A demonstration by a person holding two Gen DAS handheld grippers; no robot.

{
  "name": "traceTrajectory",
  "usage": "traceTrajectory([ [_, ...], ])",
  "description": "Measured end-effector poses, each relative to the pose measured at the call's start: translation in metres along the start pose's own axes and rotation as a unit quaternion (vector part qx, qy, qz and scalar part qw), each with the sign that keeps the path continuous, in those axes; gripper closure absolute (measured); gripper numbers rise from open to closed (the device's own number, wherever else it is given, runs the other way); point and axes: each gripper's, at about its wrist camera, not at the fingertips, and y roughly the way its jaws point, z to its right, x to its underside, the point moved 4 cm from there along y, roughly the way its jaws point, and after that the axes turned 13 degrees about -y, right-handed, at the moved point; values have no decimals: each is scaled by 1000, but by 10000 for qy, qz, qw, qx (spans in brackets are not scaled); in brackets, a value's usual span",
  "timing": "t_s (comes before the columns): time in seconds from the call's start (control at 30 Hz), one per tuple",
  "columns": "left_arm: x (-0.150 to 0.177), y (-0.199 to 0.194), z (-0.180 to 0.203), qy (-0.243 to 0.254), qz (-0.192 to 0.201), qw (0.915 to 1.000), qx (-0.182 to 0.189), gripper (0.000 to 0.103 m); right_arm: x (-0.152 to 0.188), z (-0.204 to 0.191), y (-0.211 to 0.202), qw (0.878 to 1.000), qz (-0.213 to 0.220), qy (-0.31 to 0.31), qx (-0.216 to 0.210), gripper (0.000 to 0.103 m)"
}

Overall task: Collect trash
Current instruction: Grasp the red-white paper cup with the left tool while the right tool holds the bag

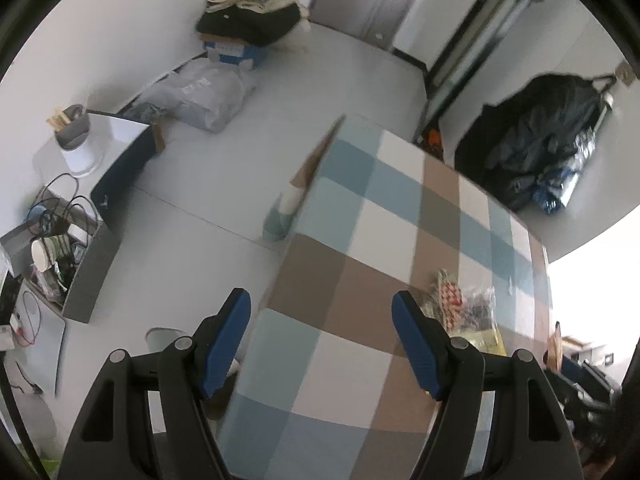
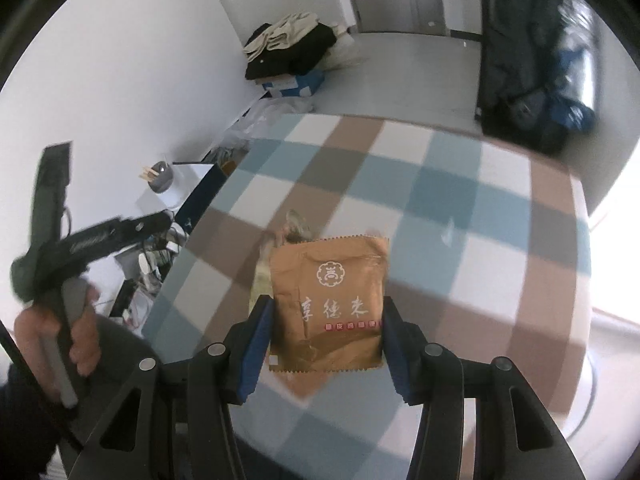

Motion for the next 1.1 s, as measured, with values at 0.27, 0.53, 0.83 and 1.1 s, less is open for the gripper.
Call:
traceTrajectory([
  [0.27, 15, 16, 51, 704, -521, 9962, -17, 33, 55, 22, -21, 9984, 121, 546, -57, 52],
  [0.53, 16, 51, 87, 953, -1205, 9881, -116, 33, 82, 55, -38, 9945, 300, 1003, -42, 52],
  [0.83, 14, 71, 91, 1101, -1240, 9843, -607, 34, 97, 76, -45, 9877, 537, 1460, -159, 52],
  [1.1, 20, 73, 97, 1383, -1127, 9804, -835, 49, 103, 85, -44, 9834, 597, 1695, -239, 52],
])
